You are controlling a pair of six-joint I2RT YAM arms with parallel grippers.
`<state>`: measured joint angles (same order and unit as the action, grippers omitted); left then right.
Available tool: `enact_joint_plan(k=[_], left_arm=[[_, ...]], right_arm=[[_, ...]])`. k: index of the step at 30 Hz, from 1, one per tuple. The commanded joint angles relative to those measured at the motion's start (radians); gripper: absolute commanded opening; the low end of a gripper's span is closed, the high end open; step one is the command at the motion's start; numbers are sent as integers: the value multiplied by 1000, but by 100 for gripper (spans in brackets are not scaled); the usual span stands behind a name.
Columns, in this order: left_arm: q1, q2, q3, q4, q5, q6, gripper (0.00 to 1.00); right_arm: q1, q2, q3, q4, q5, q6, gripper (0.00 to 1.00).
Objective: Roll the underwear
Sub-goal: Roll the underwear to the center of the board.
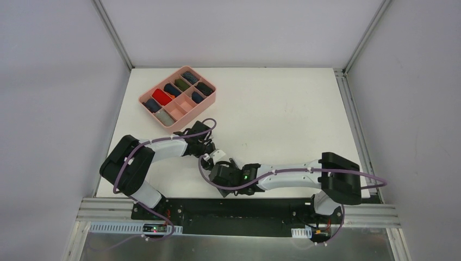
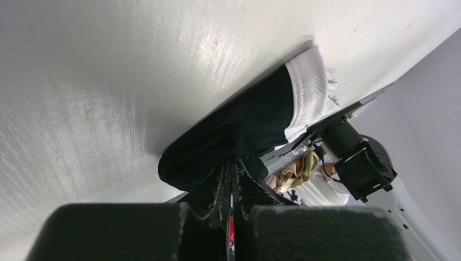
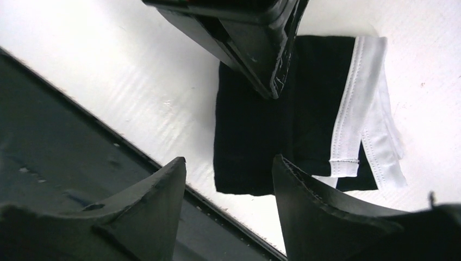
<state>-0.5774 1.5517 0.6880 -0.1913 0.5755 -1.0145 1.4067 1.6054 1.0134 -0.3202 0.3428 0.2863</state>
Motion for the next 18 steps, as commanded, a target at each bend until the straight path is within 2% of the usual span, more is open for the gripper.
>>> enact_joint_plan(k=[1, 3, 5, 6, 9, 10, 14, 15, 18], left_arm=[[-15, 24, -26, -39, -63, 4, 0], [-16, 22, -27, -39, -63, 0, 0], [-16, 14, -26, -39, -61, -5, 0], [-15, 8, -27, -39, -60, -9, 0], [-12, -27, -28, -39, -52, -23, 0], [-8, -42, -29, -40, -47, -29, 0], [31, -138, -33, -45, -18, -56, 1], [43, -173, -34, -48, -16, -63, 5], [77, -296, -23, -85, -27, -71, 26]], right_arm=[[18, 66, 23, -39, 81, -41, 62], [21, 102, 9, -22, 86, -33, 62], [23, 138, -1, -18, 94, -14, 55], [23, 150, -8, -15, 97, -4, 47], [22, 156, -43, 9, 107, 16, 10], [24, 146, -58, 21, 111, 19, 1], [-3, 78, -137, 123, 72, 32, 0], [-14, 54, -166, 162, 41, 32, 0], [-56, -16, -259, 292, -99, 40, 0]])
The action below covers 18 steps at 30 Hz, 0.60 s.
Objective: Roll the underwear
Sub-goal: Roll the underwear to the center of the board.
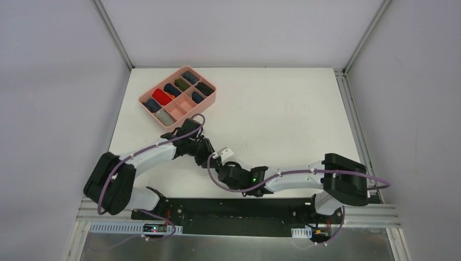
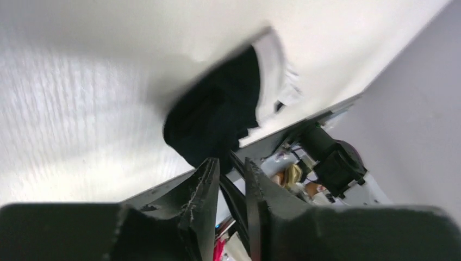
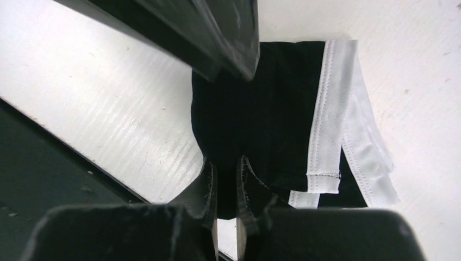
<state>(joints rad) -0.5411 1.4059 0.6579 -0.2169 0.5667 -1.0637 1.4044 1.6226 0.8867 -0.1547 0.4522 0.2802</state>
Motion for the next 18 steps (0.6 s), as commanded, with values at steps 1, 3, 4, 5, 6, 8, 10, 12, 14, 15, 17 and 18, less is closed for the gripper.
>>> enact_joint_plan(k=[1, 3, 4, 5, 6, 8, 10, 12, 14, 15, 17, 18], left_arm=[[48, -178, 14, -82, -25, -20, 32], [54, -213, 21, -109, -31, -16, 39], [55, -223, 20, -115, -31, -16, 42], [54, -226, 15, -116, -25, -16, 45], [55, -223, 8, -116, -18, -14, 49], [54, -214, -11, -115, -13, -9, 60], [53, -204, -36, -113, -10, -1, 69], [53, -202, -52, -112, -8, 9, 78], [53, -206, -63, -111, -7, 16, 88], [53, -206, -66, -111, -6, 22, 91], [53, -201, -74, -111, -6, 31, 97], [53, -196, -75, -111, -5, 35, 98]], right_arm=[[-72, -50, -165, 177, -253, 58, 0], [-108, -79, -223, 267, -346, 82, 0], [-123, -89, -248, 301, -380, 97, 0], [-138, -98, -269, 337, -420, 115, 0], [-153, -104, -290, 371, -463, 130, 0], [-188, -109, -334, 441, -556, 163, 0], [-229, -106, -374, 518, -624, 201, 0], [-267, -97, -418, 611, -689, 245, 0], [-308, -82, -456, 698, -754, 287, 0], [-330, -72, -473, 734, -783, 307, 0], [-358, -43, -496, 810, -829, 335, 0], [-367, -30, -503, 829, -845, 345, 0]])
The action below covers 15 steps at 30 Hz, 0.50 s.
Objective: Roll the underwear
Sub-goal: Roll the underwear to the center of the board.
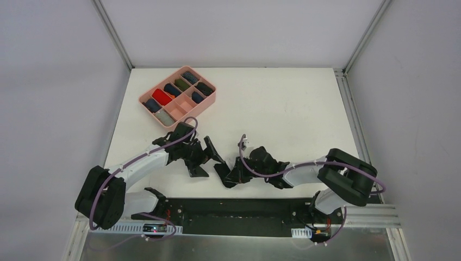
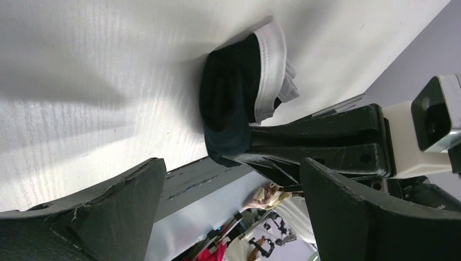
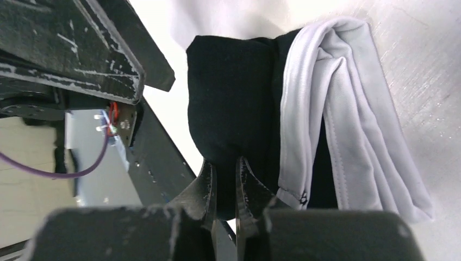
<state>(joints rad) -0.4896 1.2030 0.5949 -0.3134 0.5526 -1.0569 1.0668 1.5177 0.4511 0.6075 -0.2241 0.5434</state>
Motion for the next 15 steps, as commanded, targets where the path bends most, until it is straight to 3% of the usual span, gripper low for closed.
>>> enact_joint_plan(k=[1, 10, 13, 15], left_arm=[[2, 17, -13, -13, 8, 30, 99], [1, 112, -9, 61, 6, 29, 92], [-6, 159, 7, 86, 7, 30, 82], [-7, 188, 12, 100, 8, 27, 66]], right_arm=[[-37, 87, -71, 89, -183, 90, 0], [-90, 182, -108, 276, -293, 166, 0], [-94, 198, -104, 287, -301, 174, 0], [-96, 201, -103, 287, -303, 174, 0]])
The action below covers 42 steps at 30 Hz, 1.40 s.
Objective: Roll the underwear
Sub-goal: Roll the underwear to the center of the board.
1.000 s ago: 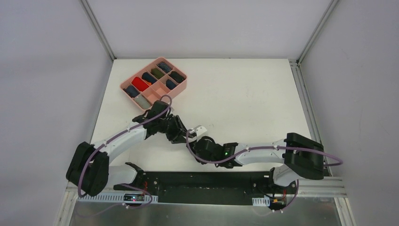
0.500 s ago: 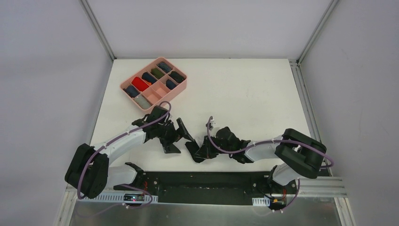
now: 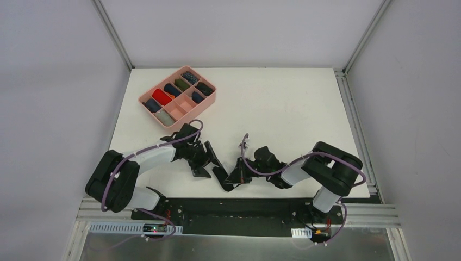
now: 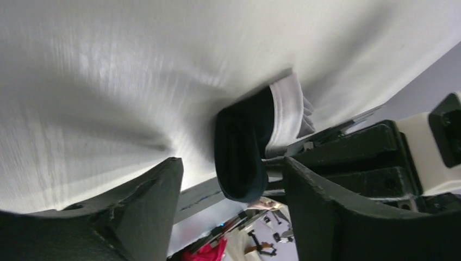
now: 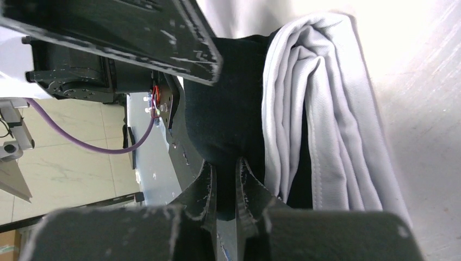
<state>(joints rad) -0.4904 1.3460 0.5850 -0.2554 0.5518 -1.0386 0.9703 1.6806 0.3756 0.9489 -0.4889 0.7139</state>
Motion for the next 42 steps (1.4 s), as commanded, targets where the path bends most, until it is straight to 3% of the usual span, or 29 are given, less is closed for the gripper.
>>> enact_joint_plan(k=[1, 5, 6, 10, 13, 16, 23, 30, 34, 37, 39, 40, 41, 42], left_arm=[[-8, 54, 24, 47, 9, 7, 56], [-11, 82, 31, 53, 17, -2, 1], [-13, 82, 29, 51, 20, -6, 0], [-15, 64, 12, 52, 16, -34, 0], [-14, 44, -2, 52, 11, -56, 0], [-16, 23, -17, 52, 3, -78, 0], [-22, 4, -35, 51, -7, -97, 0], [-22, 1, -38, 51, -13, -101, 0], [-22, -2, -40, 51, -13, -103, 0], [-22, -7, -44, 52, -14, -105, 0], [-22, -15, -45, 51, -14, -109, 0], [-22, -22, -46, 52, -13, -114, 0], [-22, -29, -48, 51, -16, -118, 0], [-22, -35, -48, 51, -14, -121, 0]], right_arm=[[1, 38, -27, -55, -37, 5, 0], [-2, 23, -28, -82, -18, 6, 0], [-1, 12, -24, -106, -8, -1, 0], [28, -87, 17, -297, 83, -58, 44], [98, -201, 91, -557, 228, -144, 59], [156, -270, 170, -767, 366, -202, 67], [319, -240, 390, -1109, 693, -303, 73], [425, -127, 542, -1220, 830, -350, 72], [456, -62, 605, -1251, 859, -362, 65], [459, -33, 626, -1259, 881, -355, 45], [458, -34, 619, -1257, 895, -345, 24], [457, -40, 609, -1248, 897, -342, 7], [456, -53, 594, -1236, 895, -337, 0], [450, -69, 574, -1221, 885, -330, 0]])
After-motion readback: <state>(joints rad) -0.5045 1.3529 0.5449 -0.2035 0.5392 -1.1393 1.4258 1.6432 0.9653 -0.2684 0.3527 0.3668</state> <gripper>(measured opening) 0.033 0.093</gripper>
